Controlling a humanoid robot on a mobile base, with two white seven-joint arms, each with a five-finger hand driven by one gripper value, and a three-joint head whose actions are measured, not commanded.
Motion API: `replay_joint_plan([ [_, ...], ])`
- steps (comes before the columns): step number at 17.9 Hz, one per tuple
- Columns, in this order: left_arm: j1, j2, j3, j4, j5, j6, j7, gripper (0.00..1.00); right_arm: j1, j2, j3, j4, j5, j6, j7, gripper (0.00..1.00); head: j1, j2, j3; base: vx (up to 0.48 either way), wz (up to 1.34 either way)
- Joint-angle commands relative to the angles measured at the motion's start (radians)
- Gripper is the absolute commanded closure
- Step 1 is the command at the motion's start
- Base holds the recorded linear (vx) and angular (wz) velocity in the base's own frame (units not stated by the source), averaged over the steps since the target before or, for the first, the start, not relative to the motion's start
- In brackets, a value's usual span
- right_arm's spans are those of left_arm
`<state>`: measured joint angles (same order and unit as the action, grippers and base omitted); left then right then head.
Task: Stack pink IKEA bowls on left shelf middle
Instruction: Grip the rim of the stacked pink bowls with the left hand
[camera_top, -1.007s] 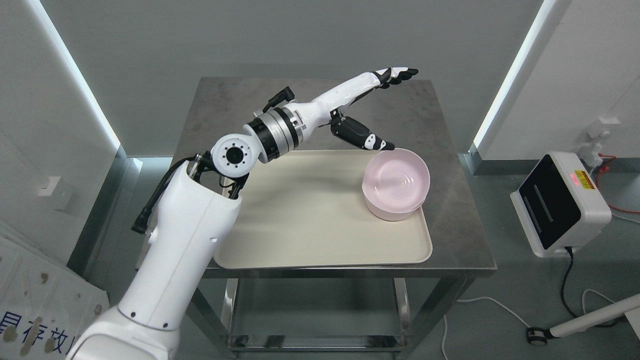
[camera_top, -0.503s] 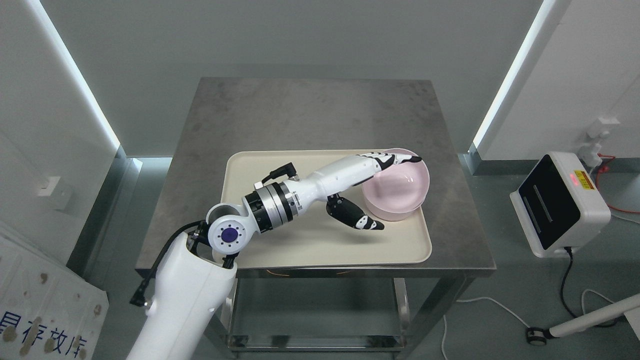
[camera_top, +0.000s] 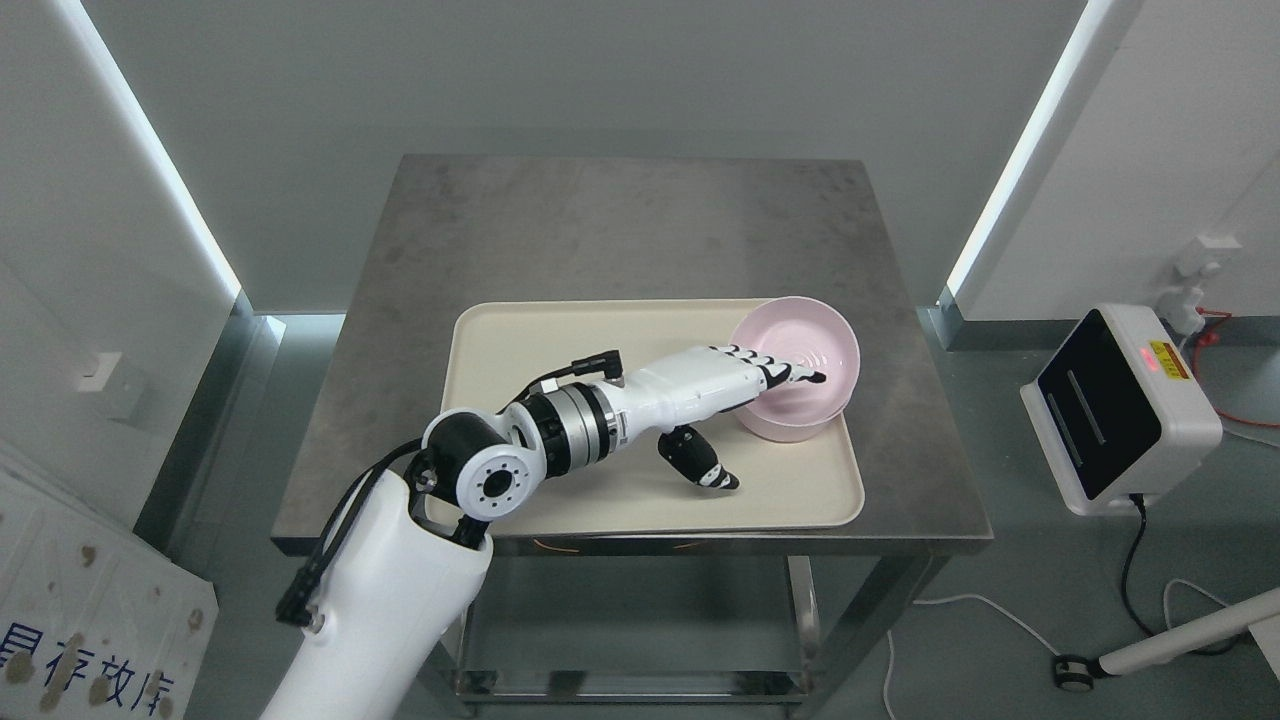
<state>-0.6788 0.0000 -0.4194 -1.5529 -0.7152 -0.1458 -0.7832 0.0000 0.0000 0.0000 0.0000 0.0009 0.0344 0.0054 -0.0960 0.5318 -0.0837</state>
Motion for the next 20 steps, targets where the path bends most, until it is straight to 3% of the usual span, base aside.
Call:
replay_joint_plan([
  [1,-0.073,0.017,-0.105,-0.012,-0.053,0.081,-0.010,0.10,0.029,-0.017,-0.012,-0.034,-0.001,-0.001,0.001,0.00,0.0000,0.000,0.000,0.000,0.00],
  [6,-0.111,0.017,-0.200,0.002,-0.102,0.212,-0.077,0.15,0.029,-0.017,-0.011,-0.034,-0.001,-0.001,0.001,0.00,0.0000,0.000,0.000,0.000,0.00],
  [15,-0.139,0.017,-0.257,0.094,-0.107,0.213,-0.065,0.26,0.029,-0.017,-0.011,-0.034,-0.001,-0.001,0.001,0.00,0.0000,0.000,0.000,0.000,0.00],
  [20,-0.140,0.017,-0.262,0.131,-0.106,0.207,0.028,0.34,0.029,-0.017,-0.011,-0.034,-0.001,0.001,0.001,0.00,0.0000,0.000,0.000,0.000,0.00],
])
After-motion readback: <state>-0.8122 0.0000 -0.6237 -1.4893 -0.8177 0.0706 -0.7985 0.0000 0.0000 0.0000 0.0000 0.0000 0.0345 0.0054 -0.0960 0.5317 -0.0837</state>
